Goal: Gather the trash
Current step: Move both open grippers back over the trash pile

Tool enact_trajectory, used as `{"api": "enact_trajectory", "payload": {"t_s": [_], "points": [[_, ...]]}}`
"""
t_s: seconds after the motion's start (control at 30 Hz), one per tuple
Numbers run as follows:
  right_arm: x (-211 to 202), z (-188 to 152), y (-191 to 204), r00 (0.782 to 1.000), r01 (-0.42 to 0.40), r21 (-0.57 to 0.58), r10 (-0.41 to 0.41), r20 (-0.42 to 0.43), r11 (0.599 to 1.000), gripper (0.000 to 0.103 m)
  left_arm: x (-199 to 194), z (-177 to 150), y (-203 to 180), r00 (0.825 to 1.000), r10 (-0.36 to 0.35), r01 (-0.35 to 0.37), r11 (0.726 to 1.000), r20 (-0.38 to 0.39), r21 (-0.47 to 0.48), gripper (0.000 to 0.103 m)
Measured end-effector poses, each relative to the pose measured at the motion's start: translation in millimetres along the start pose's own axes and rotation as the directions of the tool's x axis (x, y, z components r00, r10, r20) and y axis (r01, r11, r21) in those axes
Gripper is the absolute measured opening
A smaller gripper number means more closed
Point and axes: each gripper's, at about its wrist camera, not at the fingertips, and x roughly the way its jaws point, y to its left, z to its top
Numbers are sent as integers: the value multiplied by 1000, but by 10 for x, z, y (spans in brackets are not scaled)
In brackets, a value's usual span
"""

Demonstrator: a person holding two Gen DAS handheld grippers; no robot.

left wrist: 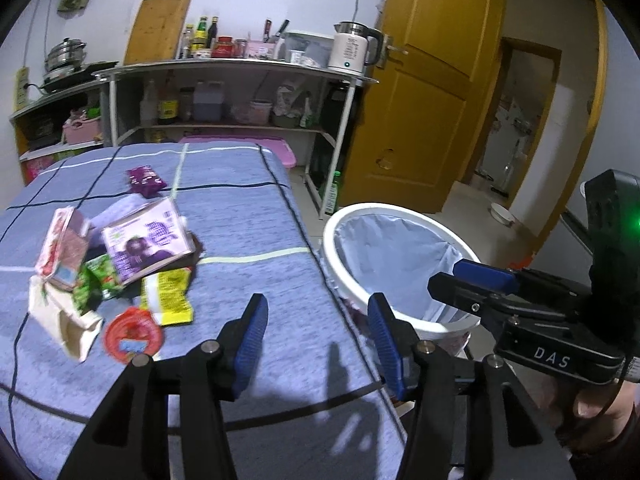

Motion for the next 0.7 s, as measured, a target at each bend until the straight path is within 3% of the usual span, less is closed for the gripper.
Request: {"api": "enact_trajectory", "payload": {"t_s": [0.27, 0.37, 0.7], "points": [[86, -20, 256, 998, -61, -31, 61, -11, 998, 45, -184, -111, 229, 998, 63, -63, 998, 26, -25, 56], [110, -37, 336, 996, -88, -45, 87, -14, 995, 51, -233, -158, 341, 996, 90, -89, 995, 28, -45, 58], [267, -36, 553, 988, -149, -74, 145, -55, 986, 52, -336, -266, 775, 979, 200, -195, 973, 28, -121, 64]]}}
